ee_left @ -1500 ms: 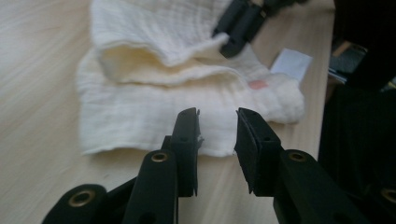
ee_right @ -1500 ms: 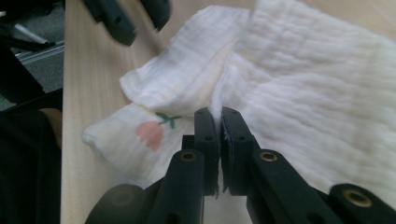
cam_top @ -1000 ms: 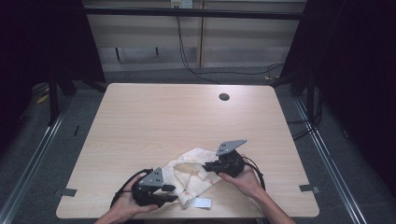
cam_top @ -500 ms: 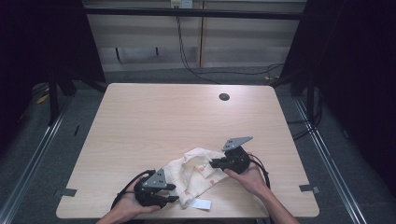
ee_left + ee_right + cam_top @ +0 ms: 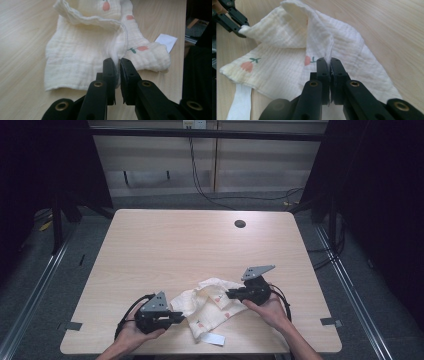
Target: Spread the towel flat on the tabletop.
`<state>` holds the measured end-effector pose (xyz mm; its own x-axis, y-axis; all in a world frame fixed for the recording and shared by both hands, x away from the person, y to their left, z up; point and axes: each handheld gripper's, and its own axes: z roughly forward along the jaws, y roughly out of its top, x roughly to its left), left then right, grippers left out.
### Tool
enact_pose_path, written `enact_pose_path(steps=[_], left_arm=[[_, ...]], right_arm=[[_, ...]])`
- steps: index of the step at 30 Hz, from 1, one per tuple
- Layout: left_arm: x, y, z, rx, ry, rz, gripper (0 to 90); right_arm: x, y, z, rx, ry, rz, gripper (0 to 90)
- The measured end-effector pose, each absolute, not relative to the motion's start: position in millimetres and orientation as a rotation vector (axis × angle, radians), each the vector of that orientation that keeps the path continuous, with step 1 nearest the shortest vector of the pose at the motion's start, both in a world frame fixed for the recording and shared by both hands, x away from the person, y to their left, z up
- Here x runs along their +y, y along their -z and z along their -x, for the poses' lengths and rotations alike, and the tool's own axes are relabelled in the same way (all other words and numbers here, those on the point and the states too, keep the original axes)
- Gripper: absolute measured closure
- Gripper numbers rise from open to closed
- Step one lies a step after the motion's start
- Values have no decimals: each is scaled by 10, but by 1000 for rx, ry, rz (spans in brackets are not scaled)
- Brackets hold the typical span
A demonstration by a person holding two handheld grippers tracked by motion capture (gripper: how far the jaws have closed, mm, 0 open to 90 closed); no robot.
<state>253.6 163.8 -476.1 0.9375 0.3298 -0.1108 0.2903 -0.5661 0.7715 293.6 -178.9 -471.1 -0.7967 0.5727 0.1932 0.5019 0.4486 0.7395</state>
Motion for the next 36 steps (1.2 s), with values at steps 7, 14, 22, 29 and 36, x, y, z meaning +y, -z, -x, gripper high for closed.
enact_pose_path(steps=[7,14,22,29,36], left_arm=[[1799,4599,-2623,501,-85,-2098,827],[1858,4428,-2725,519,-102,-2027,827],[1965,4146,-2857,543,-149,-1977,828],[1944,3940,-2975,534,-192,-1960,830],[1961,3725,-3065,494,-235,-1929,829]], right_arm=[[-1861,4596,-2925,2564,-1323,-963,876],[-2005,4315,-2964,2451,-1402,-944,879],[-2154,4020,-2969,2372,-1463,-921,879],[-2225,3735,-3033,2307,-1512,-882,879],[-2310,3625,-3143,2236,-1613,-906,879]])
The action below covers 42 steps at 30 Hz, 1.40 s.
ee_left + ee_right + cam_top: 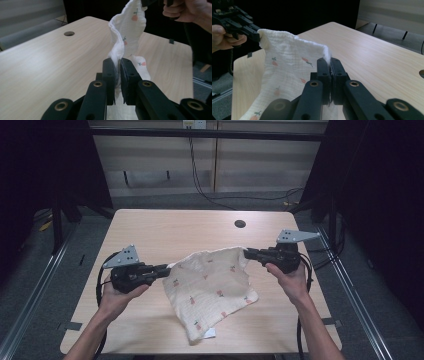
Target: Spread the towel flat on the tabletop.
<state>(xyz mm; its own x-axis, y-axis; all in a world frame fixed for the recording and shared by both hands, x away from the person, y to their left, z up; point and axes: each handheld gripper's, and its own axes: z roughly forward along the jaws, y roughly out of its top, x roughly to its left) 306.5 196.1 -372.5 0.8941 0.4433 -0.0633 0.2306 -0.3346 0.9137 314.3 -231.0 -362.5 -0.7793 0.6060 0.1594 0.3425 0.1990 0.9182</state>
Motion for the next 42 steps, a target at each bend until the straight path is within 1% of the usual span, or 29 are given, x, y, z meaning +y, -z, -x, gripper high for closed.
enact_pose_path(steps=[8,14,15,22,28,35,37,38,39,40,42], left_arm=[[1986,3485,-3093,483,-259,-1901,831],[2043,3367,-3073,482,-282,-1870,831],[2049,3335,-3060,482,-328,-1884,831],[2140,3244,-3134,514,-357,-1856,839],[2144,3195,-3137,509,-364,-1844,841],[2186,2977,-2948,452,-412,-1830,841],[2211,2902,-2795,421,-442,-1823,841],[2211,2902,-2795,421,-442,-1823,841],[2232,2860,-2683,404,-466,-1813,841],[2232,2860,-2683,404,-466,-1813,841],[2258,2801,-2557,394,-475,-1810,841]], right_arm=[[-2448,3345,-3082,2160,-1663,-864,879],[-2445,3279,-3041,2198,-1599,-858,879],[-2435,3236,-3012,2198,-1600,-841,879],[-2395,3076,-2979,2211,-1567,-803,880],[-2379,3038,-2998,2219,-1546,-802,880],[-2398,2876,-2898,2185,-1605,-745,880],[-2379,2788,-2734,2177,-1611,-688,880],[-2379,2788,-2734,2177,-1611,-688,880],[-2369,2741,-2625,2177,-1613,-660,880],[-2369,2741,-2625,2177,-1613,-660,880],[-2365,2666,-2463,2174,-1625,-608,880]])
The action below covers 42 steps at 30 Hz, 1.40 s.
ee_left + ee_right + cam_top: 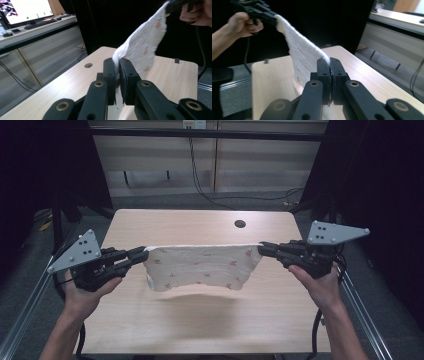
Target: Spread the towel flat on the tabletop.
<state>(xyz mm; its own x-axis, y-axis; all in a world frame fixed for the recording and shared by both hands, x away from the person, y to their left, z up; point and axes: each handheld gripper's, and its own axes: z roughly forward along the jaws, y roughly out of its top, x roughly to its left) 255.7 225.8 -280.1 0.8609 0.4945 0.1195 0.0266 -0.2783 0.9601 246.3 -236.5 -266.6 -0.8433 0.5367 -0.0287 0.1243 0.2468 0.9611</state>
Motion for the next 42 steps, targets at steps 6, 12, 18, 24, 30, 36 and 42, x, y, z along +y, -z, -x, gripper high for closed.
enact_pose_path(steps=[6,12,18,24,30,36,42], left_arm=[[2202,2783,-2484,409,-453,-1847,840],[2031,3206,-2731,467,-329,-1887,840],[1939,3512,-2853,519,-275,-1936,840],[1955,3670,-2945,565,-242,-1968,840],[1962,3740,-2966,574,-255,-2004,839],[2003,3857,-3141,648,-209,-1985,838],[1943,3961,-3275,663,-206,-2009,838]], right_arm=[[-2397,2551,-2224,2193,-1626,-572,880],[-2382,2924,-2345,2275,-1560,-662,879],[-2406,3266,-2525,2343,-1528,-756,879],[-2447,3446,-2734,2349,-1488,-825,879],[-2430,3585,-2926,2356,-1466,-874,879],[-2382,3732,-3118,2348,-1447,-919,878],[-2310,3851,-3268,2354,-1442,-943,878]])
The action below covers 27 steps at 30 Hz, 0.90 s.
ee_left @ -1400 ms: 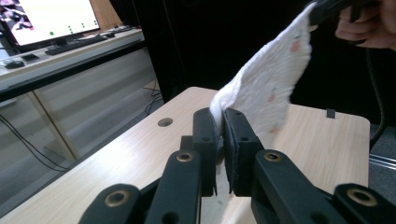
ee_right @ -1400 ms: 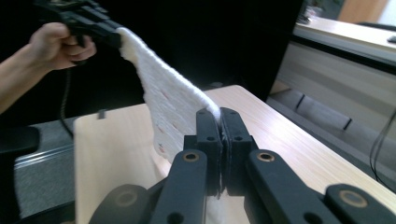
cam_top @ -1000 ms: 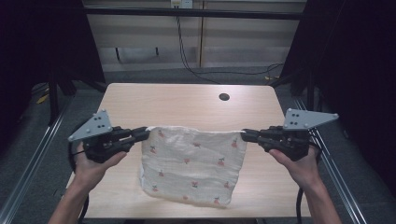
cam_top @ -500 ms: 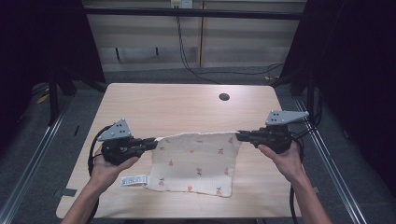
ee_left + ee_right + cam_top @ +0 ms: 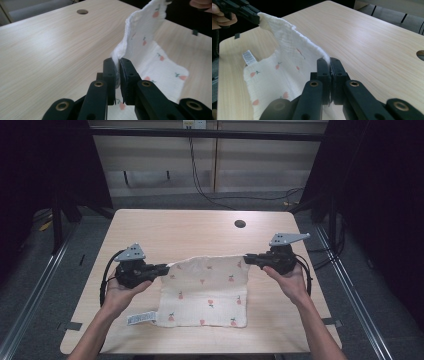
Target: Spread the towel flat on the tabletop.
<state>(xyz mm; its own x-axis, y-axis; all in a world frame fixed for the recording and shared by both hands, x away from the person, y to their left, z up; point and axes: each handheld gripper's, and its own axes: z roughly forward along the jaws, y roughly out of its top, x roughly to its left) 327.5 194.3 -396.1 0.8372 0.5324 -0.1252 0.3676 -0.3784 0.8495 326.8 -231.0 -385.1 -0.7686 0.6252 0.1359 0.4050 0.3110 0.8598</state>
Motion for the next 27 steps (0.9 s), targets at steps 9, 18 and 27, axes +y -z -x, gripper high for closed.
enact_pose_path(steps=[9,18,27], left_arm=[[1998,4302,-3602,779,-182,-2004,838],[2055,4399,-3812,810,-169,-2022,837],[1972,4593,-4049,853,-168,-2044,823]], right_arm=[[-2288,4064,-3487,2353,-1390,-987,879],[-2194,4222,-3659,2340,-1346,-1028,878],[-2164,4465,-3919,2333,-1311,-1130,874]])
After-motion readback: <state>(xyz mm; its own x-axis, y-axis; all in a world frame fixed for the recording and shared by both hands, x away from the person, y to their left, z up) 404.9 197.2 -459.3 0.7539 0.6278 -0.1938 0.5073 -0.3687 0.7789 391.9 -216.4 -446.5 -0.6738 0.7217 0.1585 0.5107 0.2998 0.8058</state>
